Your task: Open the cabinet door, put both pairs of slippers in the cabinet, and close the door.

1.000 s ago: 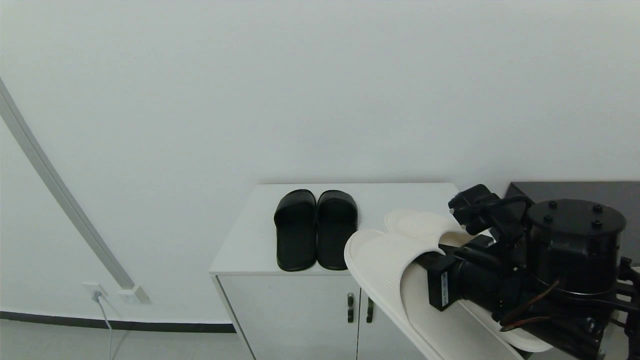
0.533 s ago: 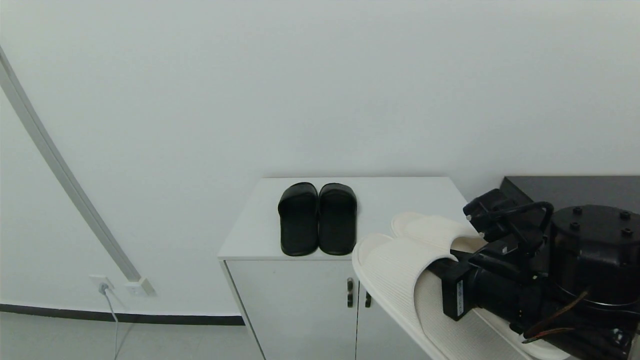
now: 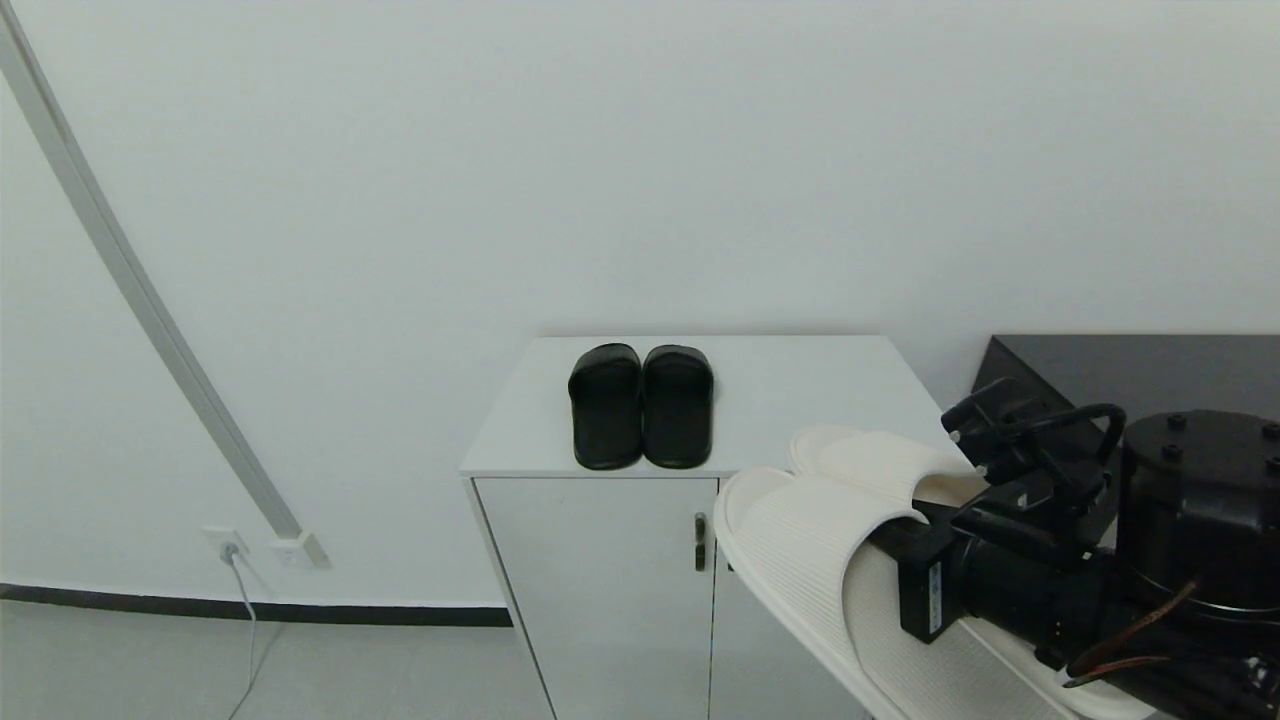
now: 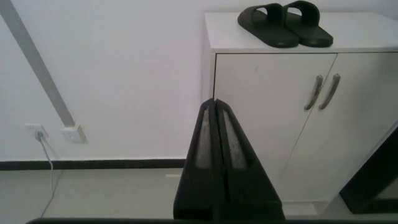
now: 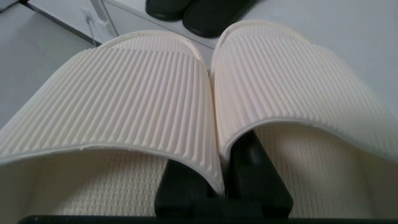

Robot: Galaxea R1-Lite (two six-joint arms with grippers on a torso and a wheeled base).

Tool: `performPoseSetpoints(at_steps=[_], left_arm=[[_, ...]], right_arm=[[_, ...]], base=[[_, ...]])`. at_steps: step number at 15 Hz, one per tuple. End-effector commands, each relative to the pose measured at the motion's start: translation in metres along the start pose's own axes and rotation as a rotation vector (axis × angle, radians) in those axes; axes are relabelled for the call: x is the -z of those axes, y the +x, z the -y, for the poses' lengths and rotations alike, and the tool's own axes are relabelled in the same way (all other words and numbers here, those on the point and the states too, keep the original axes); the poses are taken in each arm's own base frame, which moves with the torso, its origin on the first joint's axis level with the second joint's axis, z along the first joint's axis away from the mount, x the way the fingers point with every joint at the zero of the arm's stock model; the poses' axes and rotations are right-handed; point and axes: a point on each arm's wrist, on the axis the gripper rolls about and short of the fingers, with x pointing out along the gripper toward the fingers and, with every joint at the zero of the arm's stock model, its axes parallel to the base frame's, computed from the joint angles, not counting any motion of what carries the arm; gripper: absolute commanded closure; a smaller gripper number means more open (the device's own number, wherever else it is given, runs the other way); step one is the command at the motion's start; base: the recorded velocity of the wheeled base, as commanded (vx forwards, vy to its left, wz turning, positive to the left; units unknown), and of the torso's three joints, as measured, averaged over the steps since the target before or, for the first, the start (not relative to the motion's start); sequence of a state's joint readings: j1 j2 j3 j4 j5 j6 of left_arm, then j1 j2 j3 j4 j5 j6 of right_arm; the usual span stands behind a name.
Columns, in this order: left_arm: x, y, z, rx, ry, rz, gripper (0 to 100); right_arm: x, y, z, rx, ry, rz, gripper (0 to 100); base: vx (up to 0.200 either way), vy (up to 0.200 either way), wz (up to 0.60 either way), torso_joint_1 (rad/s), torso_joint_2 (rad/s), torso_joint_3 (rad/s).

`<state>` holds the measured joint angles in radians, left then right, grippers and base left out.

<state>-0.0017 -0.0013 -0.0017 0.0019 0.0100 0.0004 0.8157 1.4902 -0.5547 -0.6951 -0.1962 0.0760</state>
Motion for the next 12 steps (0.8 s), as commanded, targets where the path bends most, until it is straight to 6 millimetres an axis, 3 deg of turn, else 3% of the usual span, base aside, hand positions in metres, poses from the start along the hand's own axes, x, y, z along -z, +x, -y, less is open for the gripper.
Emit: performPoseSetpoints(at_steps=[1,9,12], left_arm=[[0.0,0.0001,0.0,-0.001,0.0,-0.001,100],[0.0,0.0001,0.0,-0.001,-0.005,-0.001,100],[-0.0002,0.0001,0.0,-0.002,0.0,0.0,100]], right_arm=[[0.0012,-0.0001,-0.0004,-0.006,-0.005,-0.004,100],[0.006,-0.0016,0.0017,-0.013,-0.027,-0.02,100],[0.008,0.0011,0.0012,-0.018,-0.029,-0.029,100]], base=[[0.0,0.0,0.0,0.0,0.0,0.0],[0.0,0.0,0.0,0.0,0.0,0.0],[0.0,0.0,0.0,-0.098,0.23,0.129]])
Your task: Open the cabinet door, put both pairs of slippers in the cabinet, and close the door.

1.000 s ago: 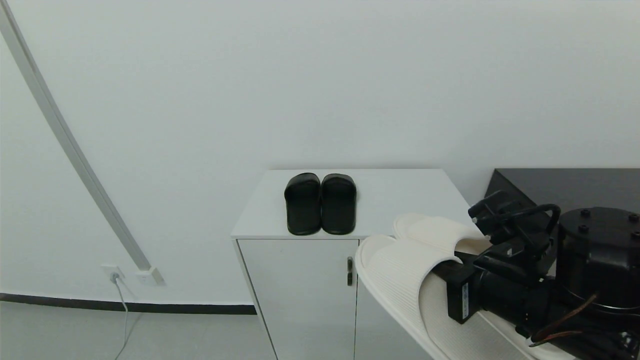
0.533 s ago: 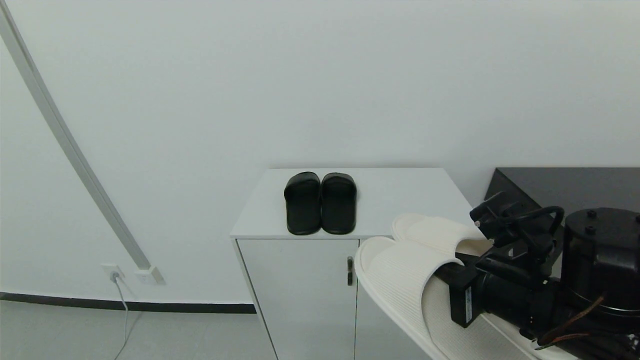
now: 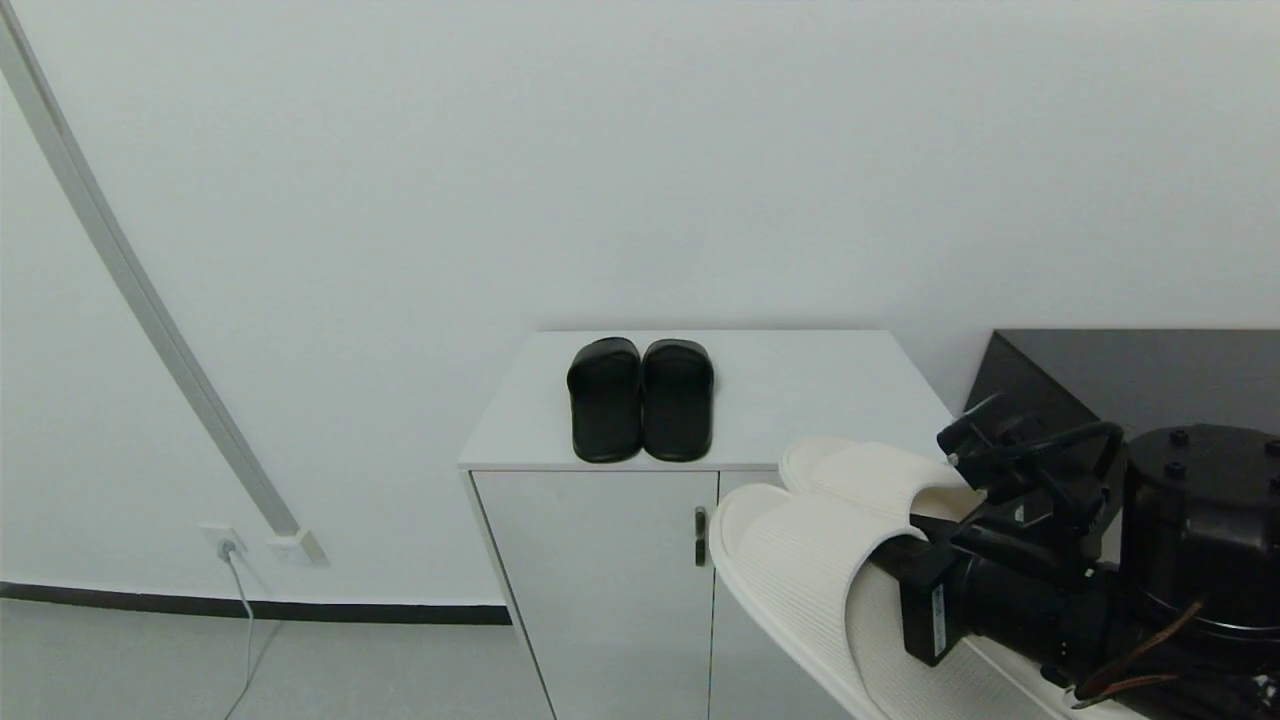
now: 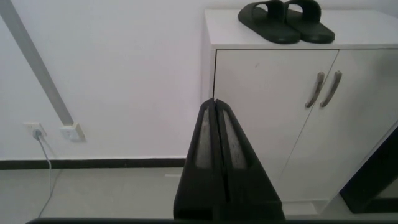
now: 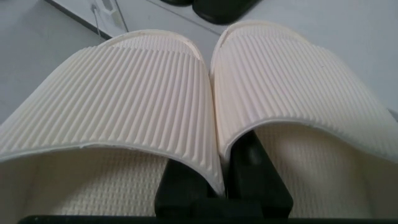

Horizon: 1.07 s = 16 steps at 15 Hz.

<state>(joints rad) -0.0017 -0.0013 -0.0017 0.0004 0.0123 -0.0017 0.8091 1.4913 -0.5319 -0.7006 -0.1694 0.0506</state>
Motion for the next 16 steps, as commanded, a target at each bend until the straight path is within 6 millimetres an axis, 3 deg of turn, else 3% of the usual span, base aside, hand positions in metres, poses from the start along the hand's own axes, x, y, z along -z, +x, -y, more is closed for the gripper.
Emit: performPoseSetpoints(at_steps=[1,5,6,16], left_arm=[[0.0,0.0001,0.0,-0.002,-0.001,-0.001,100],[0.0001,0.0001,0.0,0.0,0.0,-0.003,100],[0.0,0.0001,0.0,0.001,-0.001,-0.001,0],[0.0,0.0001,0.0,0.0,-0.017,-0.001,0]], right_arm=[[0.0018,0.0019,-0.0004,0.001,0.0,-0.008,100],[0.0024,0.0002,-0.0001,0.001,0.0,-0.008,100],[0.0027,0.0005,-0.0001,0.001,0.0,-0.01,100],[0.0044,-0.0002,-0.0002,-0.014,-0.001,-0.015,100]], base=[[0.0,0.0,0.0,-0.159,0.38,0.203],[0.0,0.0,0.0,-0.188,0.45,0.251],[0.0,0.0,0.0,-0.232,0.54,0.31],[0.0,0.0,0.0,-0.211,0.54,0.316]])
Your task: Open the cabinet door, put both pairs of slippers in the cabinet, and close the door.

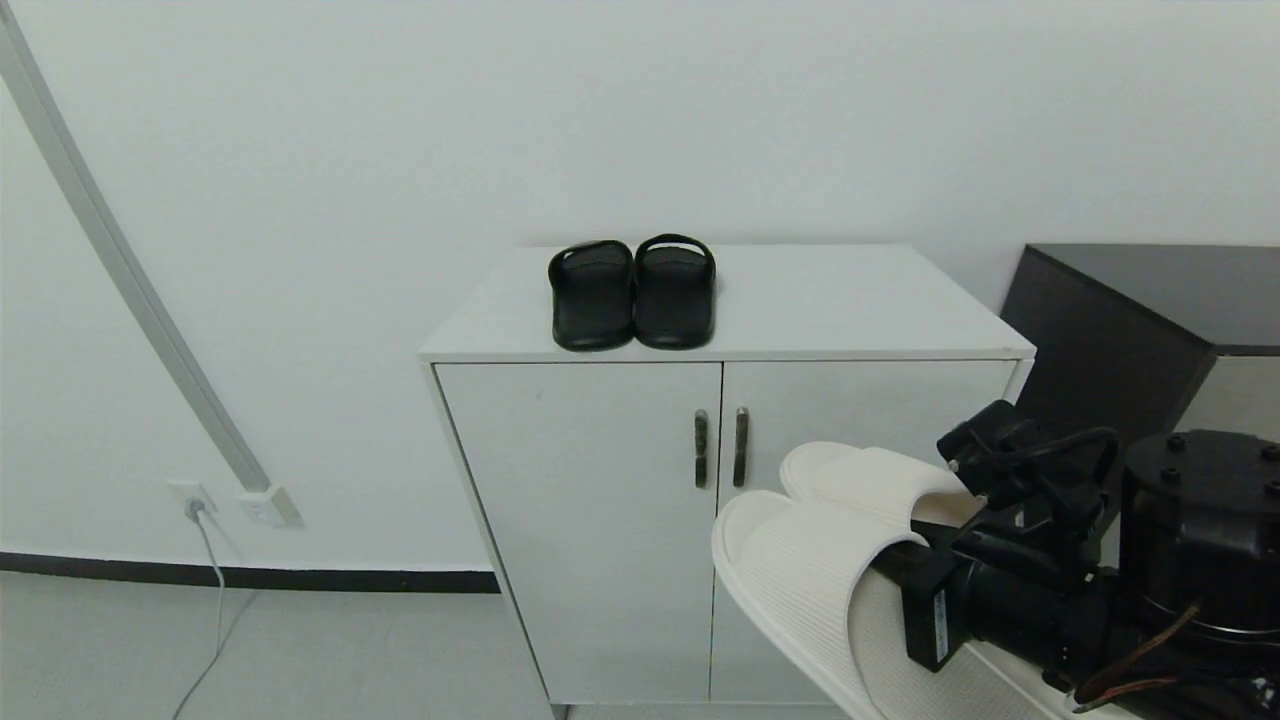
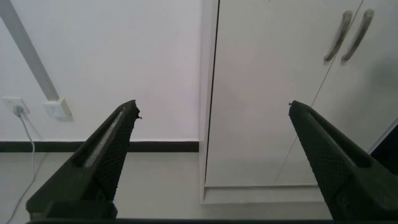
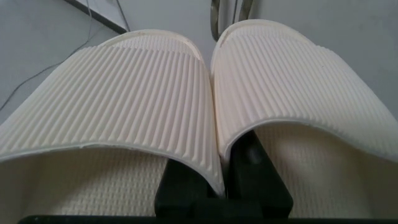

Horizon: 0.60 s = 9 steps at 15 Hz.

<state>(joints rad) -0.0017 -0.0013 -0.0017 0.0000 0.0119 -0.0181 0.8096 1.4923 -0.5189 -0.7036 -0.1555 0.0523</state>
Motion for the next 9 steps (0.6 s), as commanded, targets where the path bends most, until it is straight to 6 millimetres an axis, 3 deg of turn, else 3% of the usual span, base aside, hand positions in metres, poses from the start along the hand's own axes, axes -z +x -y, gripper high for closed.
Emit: performPoseSetpoints(at_steps=[1,9], left_arm=[[0.0,0.0001,0.0,-0.002,-0.002,-0.001,0],[0.0,0.0001,0.0,-0.002,-0.002,-0.001,0]], right_arm=[[0.0017,0.0024,-0.0008,-0.002,-0.002,-0.009,100],[0.0111,0.0021,-0.0009,-0.018,-0.007,-0.03,100]], base=[[0.0,0.0,0.0,-0.178,0.5,0.32],[0.0,0.0,0.0,-0.148,0.48,0.326]])
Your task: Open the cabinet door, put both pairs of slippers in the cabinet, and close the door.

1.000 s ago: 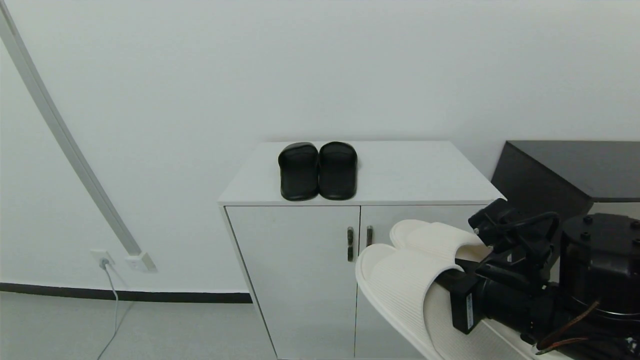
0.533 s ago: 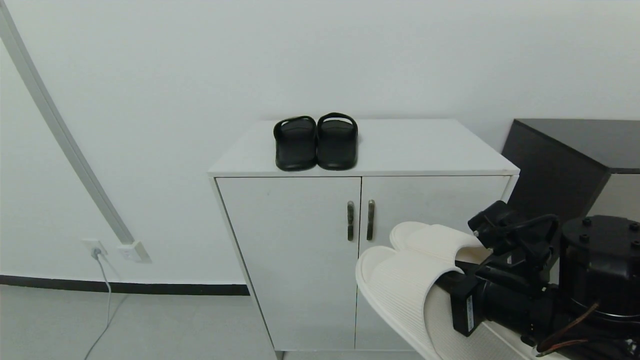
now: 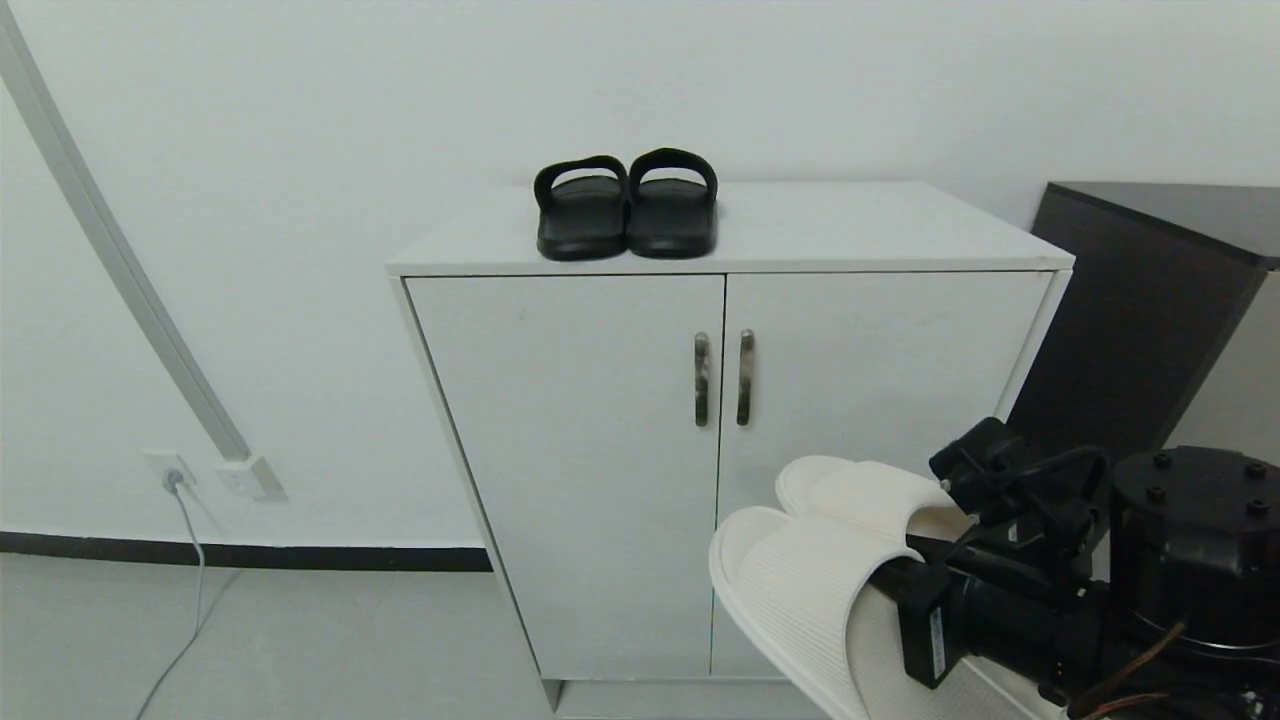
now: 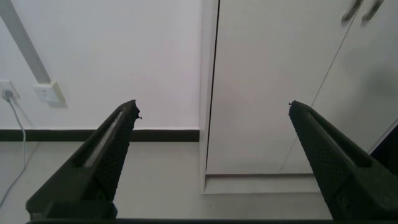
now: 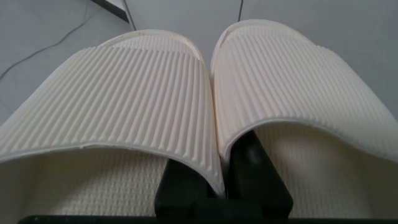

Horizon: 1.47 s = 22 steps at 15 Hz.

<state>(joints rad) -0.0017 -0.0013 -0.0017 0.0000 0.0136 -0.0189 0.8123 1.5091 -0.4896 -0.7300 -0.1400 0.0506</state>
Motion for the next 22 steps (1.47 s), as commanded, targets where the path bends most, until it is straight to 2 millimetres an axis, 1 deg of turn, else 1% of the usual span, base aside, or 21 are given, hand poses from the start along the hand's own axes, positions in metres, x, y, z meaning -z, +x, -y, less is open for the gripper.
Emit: performPoseSetpoints(at_steps=[1,8,10,14,15,16,17,18,19,20,21,22], left_arm=[[0.0,0.0,0.0,-0.002,-0.001,-0.001,0],[0.0,0.0,0.0,0.0,-0.001,-0.001,0],[0.0,0.0,0.0,0.003,0.001,-0.001,0],[-0.001,0.002,0.0,-0.01,0.001,-0.023,0],[-0.007,0.001,0.0,-0.001,0.002,-0.014,0],[-0.032,0.002,0.001,0.032,-0.018,-0.004,0],[-0.06,0.008,0.003,0.077,-0.055,-0.011,0],[-0.078,0.018,0.005,0.148,-0.06,-0.053,0],[-0.088,0.029,0.008,0.254,-0.065,-0.104,0],[-0.106,0.037,0.011,0.382,-0.069,-0.104,0],[-0.119,0.048,0.013,0.471,-0.077,-0.131,0],[-0.12,0.049,0.013,0.475,-0.077,-0.131,0]], right_arm=[[0.003,0.0,-0.001,-0.003,-0.003,-0.013,100],[0.008,0.003,-0.002,-0.005,-0.007,-0.034,100],[0.008,0.002,-0.002,-0.007,-0.006,-0.031,100],[0.009,0.004,-0.002,-0.01,-0.005,-0.023,100],[0.008,0.003,-0.001,-0.011,-0.004,-0.017,100],[0.008,0.003,-0.002,-0.025,-0.004,-0.018,100],[0.008,0.002,-0.002,-0.043,-0.004,-0.021,100],[0.009,0.003,-0.002,-0.04,-0.006,-0.023,100],[0.008,0.003,-0.002,-0.034,-0.006,-0.022,100],[0.007,0.003,-0.002,-0.038,-0.005,-0.019,100],[0.008,0.003,-0.002,-0.041,-0.006,-0.022,100],[0.008,0.003,-0.002,-0.041,-0.006,-0.022,100]], base=[[0.0,0.0,0.0,-0.11,0.45,0.334],[0.0,0.0,0.0,-0.057,0.44,0.383],[0.0,0.0,0.0,-0.002,0.19,0.18],[0.0,0.0,0.0,0.003,0.04,0.043],[0.0,0.0,0.0,0.0,0.0,0.0],[0.0,0.0,0.0,0.0,0.0,0.0],[0.0,0.0,0.0,0.0,0.0,0.0],[0.0,0.0,0.0,0.0,0.0,0.0],[0.0,0.0,0.0,0.0,0.0,0.0],[0.0,0.0,0.0,0.0,0.0,0.0],[0.0,0.0,0.0,0.0,0.0,0.0],[0.0,0.0,0.0,0.0,0.0,0.0]])
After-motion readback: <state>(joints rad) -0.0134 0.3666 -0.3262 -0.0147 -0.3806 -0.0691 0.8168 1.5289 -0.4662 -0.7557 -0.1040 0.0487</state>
